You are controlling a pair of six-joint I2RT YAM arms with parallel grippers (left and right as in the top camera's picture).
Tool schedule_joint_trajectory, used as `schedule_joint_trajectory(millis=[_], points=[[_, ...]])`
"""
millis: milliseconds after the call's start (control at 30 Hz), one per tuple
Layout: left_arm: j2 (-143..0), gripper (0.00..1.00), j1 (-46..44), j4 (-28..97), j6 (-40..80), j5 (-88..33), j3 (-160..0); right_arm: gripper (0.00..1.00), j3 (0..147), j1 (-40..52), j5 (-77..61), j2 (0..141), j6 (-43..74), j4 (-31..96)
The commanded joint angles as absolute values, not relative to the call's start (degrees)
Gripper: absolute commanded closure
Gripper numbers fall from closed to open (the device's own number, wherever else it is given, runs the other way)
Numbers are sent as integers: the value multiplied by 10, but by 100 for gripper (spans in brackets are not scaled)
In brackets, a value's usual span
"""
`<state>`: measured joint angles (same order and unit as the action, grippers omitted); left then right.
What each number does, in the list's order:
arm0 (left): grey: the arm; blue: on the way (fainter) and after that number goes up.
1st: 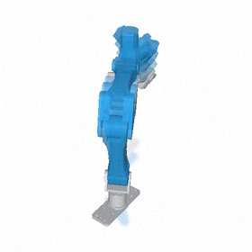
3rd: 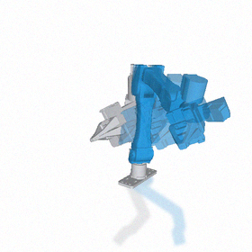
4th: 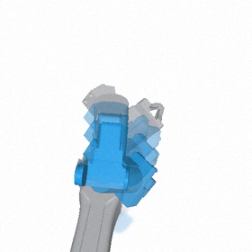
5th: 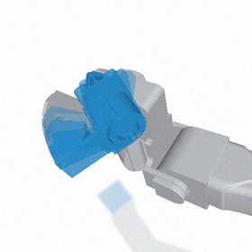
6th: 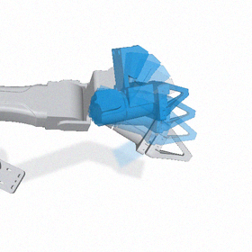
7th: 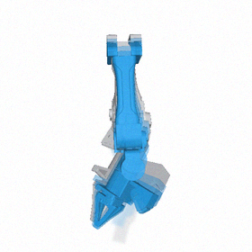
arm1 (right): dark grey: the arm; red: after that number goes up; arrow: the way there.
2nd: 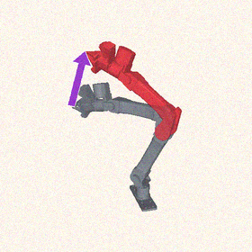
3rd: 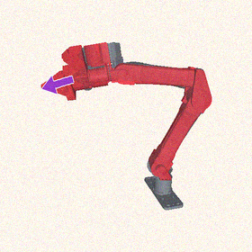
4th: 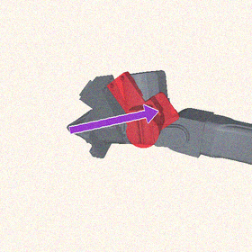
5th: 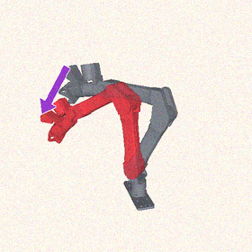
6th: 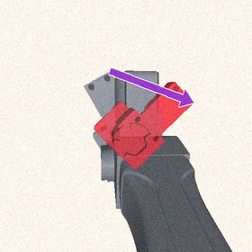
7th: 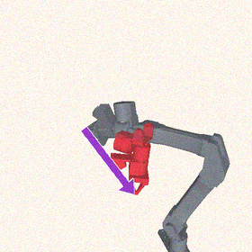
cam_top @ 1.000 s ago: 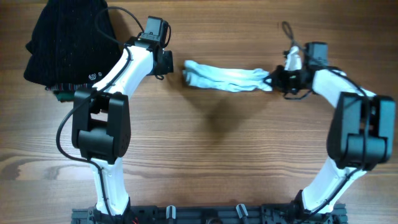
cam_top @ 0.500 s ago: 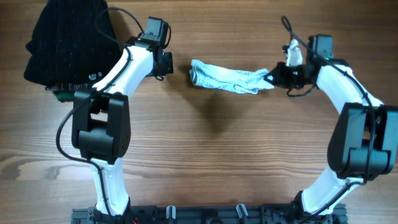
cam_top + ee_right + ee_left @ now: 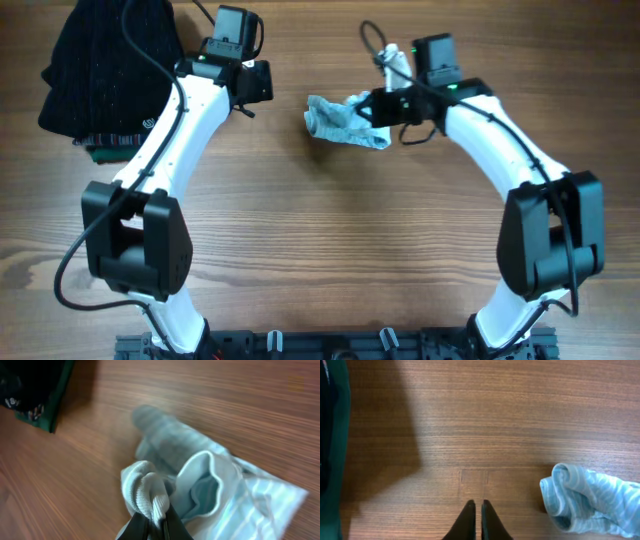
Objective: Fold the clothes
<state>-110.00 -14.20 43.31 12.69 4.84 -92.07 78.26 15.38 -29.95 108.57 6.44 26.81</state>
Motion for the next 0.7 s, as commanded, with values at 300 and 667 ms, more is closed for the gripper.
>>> schedule_joint_trajectory(millis=[300,667], points=[[-1032,95,-144,441,124,52,-918,96,792,189,-264,1093,97,200],[-966,90,-144,447,122,59,-918,96,792,212,-270,1133,106,150]])
